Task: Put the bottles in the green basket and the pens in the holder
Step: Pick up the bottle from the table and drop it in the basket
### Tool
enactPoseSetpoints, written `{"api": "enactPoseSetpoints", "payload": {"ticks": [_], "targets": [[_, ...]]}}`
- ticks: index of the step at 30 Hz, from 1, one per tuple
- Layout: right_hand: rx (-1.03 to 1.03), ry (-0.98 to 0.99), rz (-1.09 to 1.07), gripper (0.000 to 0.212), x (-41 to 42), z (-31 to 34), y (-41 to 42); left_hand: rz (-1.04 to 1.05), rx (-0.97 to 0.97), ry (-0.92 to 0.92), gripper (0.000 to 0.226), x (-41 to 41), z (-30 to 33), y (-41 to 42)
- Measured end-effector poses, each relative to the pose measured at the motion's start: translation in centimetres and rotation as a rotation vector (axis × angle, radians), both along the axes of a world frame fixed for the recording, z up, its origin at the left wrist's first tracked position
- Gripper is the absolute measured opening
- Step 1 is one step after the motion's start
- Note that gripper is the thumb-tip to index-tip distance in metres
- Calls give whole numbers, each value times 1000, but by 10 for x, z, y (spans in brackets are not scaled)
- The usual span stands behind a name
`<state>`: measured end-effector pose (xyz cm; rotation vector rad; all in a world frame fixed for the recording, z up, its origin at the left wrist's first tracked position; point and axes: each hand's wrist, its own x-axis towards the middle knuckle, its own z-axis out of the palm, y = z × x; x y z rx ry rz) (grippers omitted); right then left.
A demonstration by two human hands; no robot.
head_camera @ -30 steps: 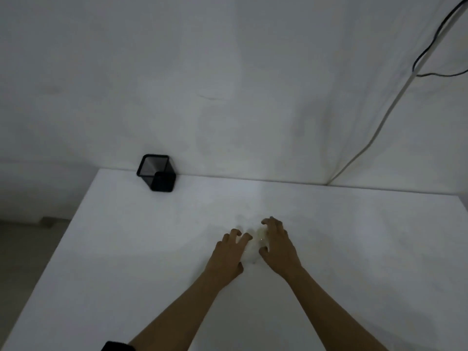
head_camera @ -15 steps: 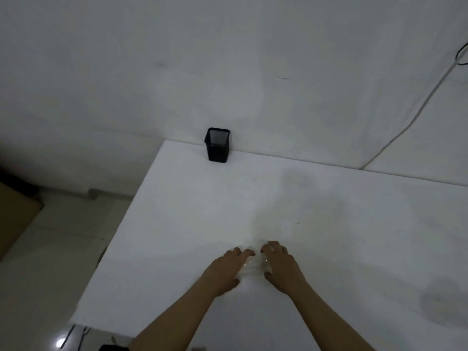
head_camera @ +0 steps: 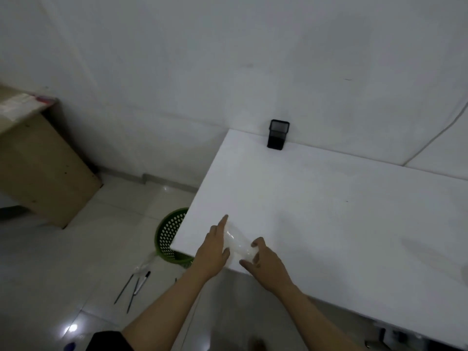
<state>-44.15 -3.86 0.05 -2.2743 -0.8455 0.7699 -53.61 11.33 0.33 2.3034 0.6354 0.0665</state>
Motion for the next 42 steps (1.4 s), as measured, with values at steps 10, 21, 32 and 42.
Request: {"api": "enactPoseSetpoints", "payload": {"ticks": [10, 21, 32, 42], "targets": [[124, 365, 53, 43, -77, 12, 63, 438, -336, -121, 81, -73, 9, 6], [75, 429, 45, 43, -169, -11, 153, 504, -384, -115, 63, -162, -3, 77], [53, 736, -352, 50, -212, -132, 264, 355, -387, 118, 30, -188, -127, 200], [9, 812, -660, 40, -122, -327, 344, 295, -398, 186, 28, -100, -319, 273]]}}
